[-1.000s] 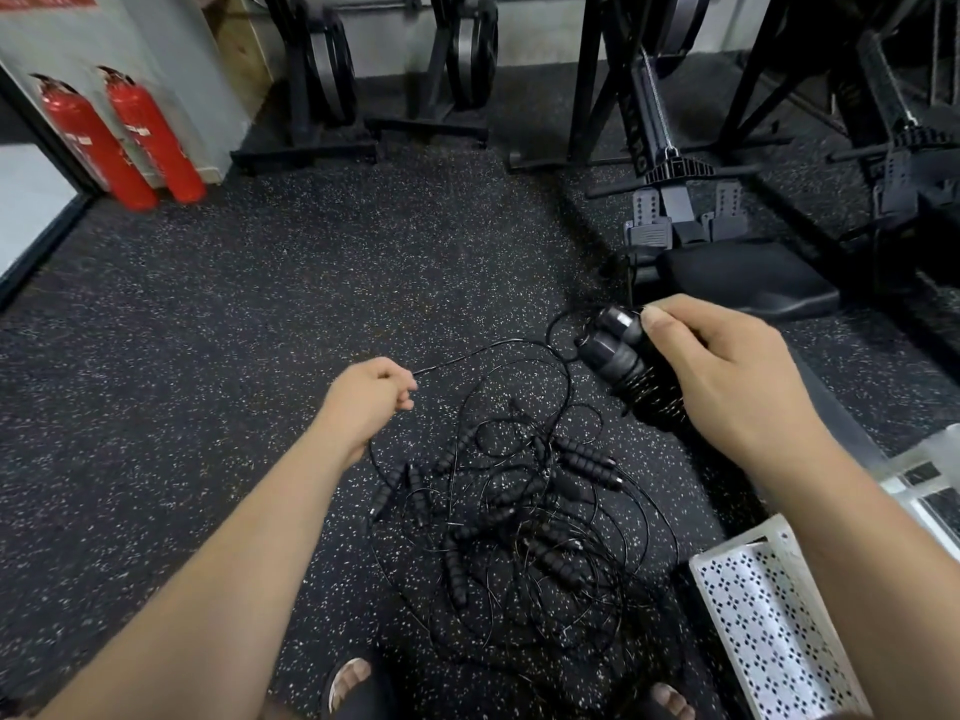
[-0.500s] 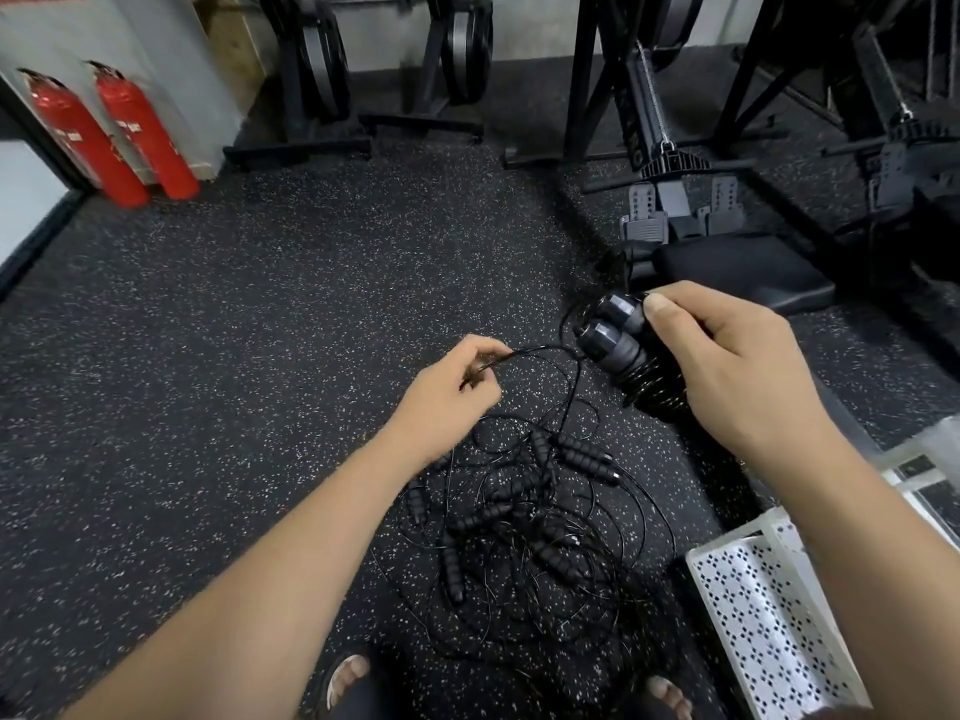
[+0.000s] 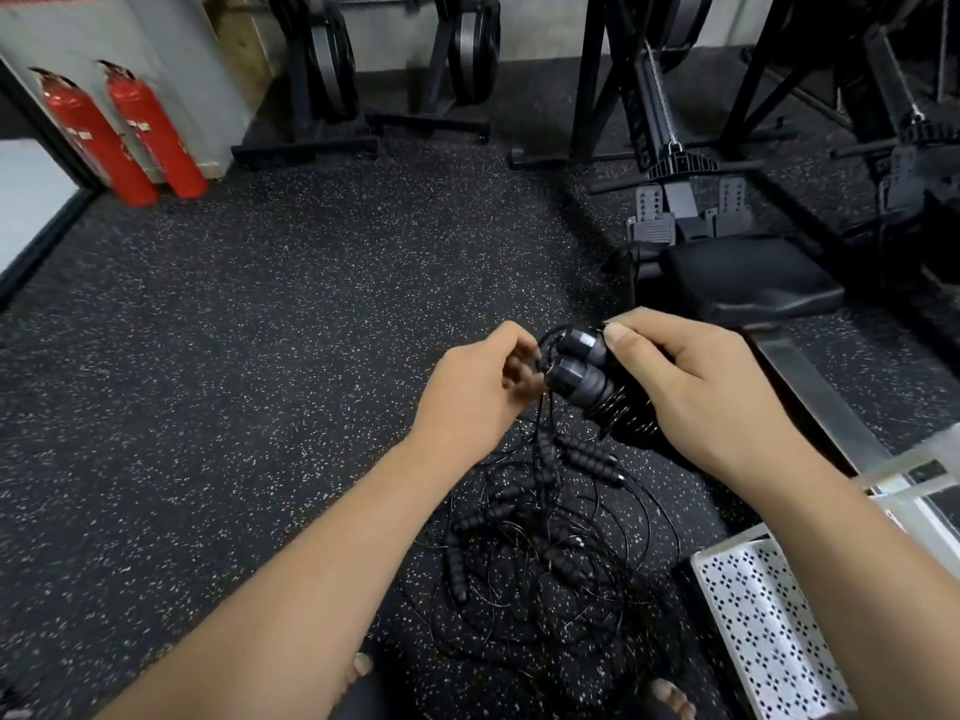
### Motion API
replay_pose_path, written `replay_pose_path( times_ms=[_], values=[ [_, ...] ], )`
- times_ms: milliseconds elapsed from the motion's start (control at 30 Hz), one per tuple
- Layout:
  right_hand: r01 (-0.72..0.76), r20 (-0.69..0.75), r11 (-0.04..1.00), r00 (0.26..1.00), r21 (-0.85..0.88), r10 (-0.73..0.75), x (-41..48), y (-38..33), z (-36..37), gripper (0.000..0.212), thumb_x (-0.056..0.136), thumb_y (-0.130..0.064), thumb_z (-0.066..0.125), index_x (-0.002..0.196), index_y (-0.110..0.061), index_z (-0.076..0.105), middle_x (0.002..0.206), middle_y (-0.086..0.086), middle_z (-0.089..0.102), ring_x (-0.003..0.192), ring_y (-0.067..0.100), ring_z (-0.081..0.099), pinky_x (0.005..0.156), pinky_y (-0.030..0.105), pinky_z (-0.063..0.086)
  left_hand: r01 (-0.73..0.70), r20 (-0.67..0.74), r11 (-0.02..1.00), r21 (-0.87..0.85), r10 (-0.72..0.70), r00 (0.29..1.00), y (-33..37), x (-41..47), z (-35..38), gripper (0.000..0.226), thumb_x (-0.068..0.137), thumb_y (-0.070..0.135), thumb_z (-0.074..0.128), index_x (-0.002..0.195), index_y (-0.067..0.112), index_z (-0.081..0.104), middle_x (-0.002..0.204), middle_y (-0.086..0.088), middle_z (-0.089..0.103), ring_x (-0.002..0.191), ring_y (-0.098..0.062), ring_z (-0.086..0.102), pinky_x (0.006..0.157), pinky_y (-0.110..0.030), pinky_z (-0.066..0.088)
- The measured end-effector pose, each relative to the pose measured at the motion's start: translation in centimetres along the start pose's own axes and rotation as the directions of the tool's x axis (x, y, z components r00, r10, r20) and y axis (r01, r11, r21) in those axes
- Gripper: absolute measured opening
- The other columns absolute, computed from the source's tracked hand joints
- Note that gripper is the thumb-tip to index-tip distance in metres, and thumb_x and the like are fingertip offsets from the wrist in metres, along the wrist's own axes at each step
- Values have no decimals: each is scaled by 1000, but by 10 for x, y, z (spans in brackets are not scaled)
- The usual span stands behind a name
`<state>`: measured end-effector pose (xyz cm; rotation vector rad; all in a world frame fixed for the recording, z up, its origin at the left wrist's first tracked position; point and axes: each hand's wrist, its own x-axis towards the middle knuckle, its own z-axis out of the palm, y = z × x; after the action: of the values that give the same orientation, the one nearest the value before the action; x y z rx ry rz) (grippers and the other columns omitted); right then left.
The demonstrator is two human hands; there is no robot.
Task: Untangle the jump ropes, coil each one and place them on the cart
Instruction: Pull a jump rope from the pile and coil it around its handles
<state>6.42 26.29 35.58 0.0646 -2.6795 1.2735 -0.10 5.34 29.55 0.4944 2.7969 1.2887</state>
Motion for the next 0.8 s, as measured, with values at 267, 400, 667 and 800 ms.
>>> replay_pose_path(
  times_ms=[267,400,667,800],
  values=[
    [16,48,1000,999,21,-17,-2,-3,7,23,111,-39,55,100,-27,73,86,-7,71,86,16,66,86,42,54,308,153,949,-67,-295,943,9,4,0,23,90,5,75,92,21,59,77,0,78,72,-17,73,69,-35,59],
    [12,65,1000,998,-9,-11,-4,-4,9,24,110,-42,54,104,-29,73,89,-7,74,87,15,68,86,43,57,537,361,769,-346,-419,833,11,0,-3,21,99,2,71,103,11,52,81,-18,80,71,-34,80,60,-34,59],
    [-68,25,991,997,-117,71,0,5,6,23,109,-46,53,101,-35,72,85,-9,74,84,11,67,85,42,58,573,333,759,-310,-478,813,8,1,-18,37,96,8,81,118,10,52,79,-14,80,62,-25,77,56,-33,64],
    [-124,25,981,991,-149,129,2,10,8,25,108,-49,51,101,-35,71,82,-3,74,83,16,68,85,42,59,572,356,777,-263,-472,806,7,-1,-26,39,98,7,78,121,11,47,84,-24,79,64,-27,70,60,-34,58]
  ],
)
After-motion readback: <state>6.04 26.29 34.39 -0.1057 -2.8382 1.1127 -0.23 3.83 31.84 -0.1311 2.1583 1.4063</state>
